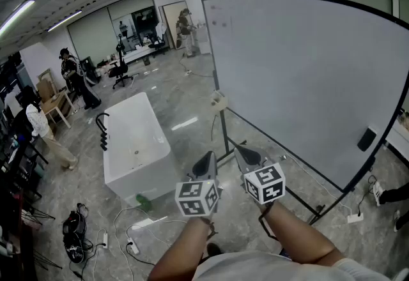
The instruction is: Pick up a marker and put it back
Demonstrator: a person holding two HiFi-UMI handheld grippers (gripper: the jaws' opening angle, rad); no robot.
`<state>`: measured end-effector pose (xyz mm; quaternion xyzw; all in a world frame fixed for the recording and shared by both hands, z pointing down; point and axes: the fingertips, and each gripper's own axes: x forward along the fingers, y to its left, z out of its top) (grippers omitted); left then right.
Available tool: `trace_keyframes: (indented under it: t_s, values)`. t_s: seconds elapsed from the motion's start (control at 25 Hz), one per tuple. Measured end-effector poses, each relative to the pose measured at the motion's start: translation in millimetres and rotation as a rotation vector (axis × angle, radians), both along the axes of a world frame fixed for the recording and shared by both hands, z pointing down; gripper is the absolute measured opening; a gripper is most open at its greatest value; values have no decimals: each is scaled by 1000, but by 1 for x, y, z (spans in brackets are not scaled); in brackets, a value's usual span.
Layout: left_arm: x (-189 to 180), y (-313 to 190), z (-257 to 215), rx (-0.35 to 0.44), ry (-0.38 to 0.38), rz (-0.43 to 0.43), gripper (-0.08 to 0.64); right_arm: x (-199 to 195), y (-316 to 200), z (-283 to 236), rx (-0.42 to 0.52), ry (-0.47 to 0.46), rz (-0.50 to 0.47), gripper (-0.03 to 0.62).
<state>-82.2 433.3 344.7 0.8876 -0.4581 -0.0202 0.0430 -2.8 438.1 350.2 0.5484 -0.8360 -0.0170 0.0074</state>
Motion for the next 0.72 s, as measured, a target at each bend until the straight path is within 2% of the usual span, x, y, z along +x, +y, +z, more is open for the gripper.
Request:
trace_keyframes:
  t_s: [0.36,0.72]
  values:
    - [-2,-10,5,-20,-3,7,2,-2,-5,0,7,-28,-7,2]
    - [-4,-42,21,-40,-11,48,2,-11,-40,21,-30,-34,-17,3]
